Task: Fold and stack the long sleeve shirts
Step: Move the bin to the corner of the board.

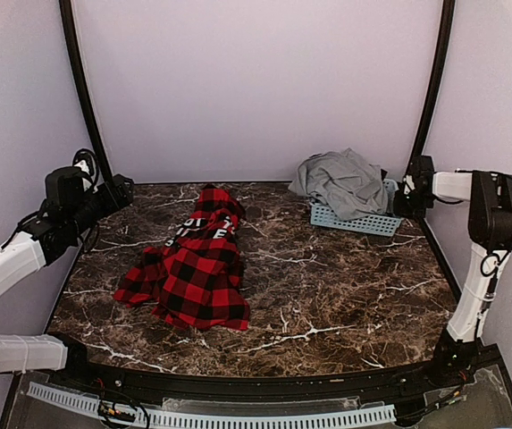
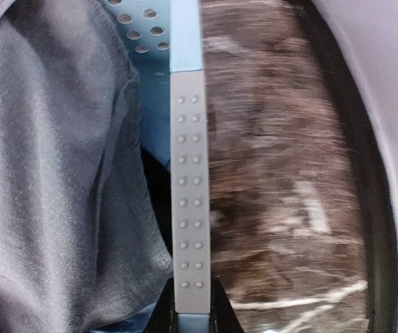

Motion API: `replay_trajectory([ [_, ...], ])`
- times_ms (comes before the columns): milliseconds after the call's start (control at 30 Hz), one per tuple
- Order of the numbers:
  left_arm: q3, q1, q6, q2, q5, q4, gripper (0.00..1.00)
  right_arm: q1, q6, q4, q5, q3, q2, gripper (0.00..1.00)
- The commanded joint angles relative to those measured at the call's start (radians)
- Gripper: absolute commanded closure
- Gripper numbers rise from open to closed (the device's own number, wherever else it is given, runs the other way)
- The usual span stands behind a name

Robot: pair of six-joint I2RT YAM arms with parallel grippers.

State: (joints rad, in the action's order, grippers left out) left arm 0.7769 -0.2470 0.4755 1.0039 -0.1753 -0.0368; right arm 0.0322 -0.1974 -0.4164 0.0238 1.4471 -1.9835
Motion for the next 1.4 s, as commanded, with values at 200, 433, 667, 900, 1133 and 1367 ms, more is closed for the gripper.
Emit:
replay_trajectory([
  [200,-0.022,-0.005,0.002,0.009,0.011,-0.034,0.01,0.17,0.025,0.039,-0.157,0.034,0.012,0.98],
  [433,-0.028,-0.005,0.006,0.015,0.016,-0.034,0.01,0.214,0.094,0.022,-0.173,0.173,-0.065,0.87],
  [667,-0.026,-0.005,0.006,0.016,0.014,-0.025,0.01,0.216,0.17,-0.022,-0.243,0.392,-0.209,0.87],
  [900,-0.027,-0.005,0.007,0.051,0.017,-0.005,0.01,0.216,0.191,-0.055,-0.251,0.588,-0.326,0.7],
  [1133,-0.038,-0.01,0.004,0.082,0.068,-0.011,0.01,0.201,0.208,-0.027,-0.265,0.501,-0.204,0.42],
  [1367,0.021,-0.109,-0.087,0.182,0.164,0.018,0.01,0.039,0.117,0.116,-0.272,0.084,0.151,0.31],
])
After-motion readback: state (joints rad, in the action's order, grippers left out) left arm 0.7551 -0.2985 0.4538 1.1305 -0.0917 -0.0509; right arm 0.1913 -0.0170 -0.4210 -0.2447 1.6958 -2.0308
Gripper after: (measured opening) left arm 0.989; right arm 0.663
